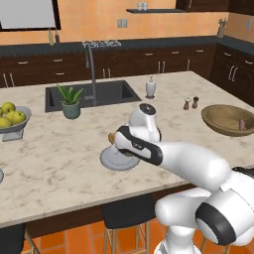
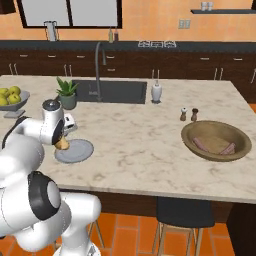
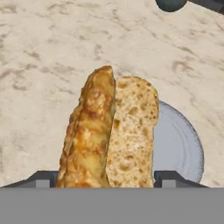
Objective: Place one bun and one sausage from the bowl on each plate.
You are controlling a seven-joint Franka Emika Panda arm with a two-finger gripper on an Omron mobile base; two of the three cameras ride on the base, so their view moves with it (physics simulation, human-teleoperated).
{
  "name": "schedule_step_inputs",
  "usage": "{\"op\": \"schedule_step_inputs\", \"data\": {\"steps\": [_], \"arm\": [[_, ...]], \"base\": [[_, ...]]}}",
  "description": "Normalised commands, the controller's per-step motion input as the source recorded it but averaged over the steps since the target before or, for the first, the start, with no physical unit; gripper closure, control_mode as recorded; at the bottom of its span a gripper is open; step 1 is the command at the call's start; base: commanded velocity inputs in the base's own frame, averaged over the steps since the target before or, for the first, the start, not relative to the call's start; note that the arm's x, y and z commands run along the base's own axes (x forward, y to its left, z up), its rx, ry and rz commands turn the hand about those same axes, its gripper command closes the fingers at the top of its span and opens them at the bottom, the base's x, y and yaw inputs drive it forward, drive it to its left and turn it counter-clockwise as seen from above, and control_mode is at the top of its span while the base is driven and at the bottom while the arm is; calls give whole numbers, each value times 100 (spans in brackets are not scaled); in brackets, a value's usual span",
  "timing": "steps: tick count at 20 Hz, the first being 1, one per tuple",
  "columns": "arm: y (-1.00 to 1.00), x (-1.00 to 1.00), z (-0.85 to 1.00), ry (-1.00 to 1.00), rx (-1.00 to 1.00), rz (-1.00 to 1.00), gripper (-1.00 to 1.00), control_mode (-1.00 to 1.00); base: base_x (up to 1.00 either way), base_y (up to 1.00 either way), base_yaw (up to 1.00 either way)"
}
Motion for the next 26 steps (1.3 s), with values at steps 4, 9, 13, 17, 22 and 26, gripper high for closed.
{"op": "schedule_step_inputs", "data": {"steps": [4,9,13,17,22,26], "arm": [[-47,58,-9,2,0,0,100,-100],[-8,-26,-30,-1,-3,0,100,-100],[24,-3,-6,0,-3,0,100,-100],[0,5,2,0,0,0,-100,-100],[-34,-45,53,-8,6,-2,-100,-100],[-82,-62,35,-11,12,-7,-100,-100]], "base": [[0,0,0],[0,0,0],[0,0,0],[0,0,0],[0,0,0],[0,0,0]]}}
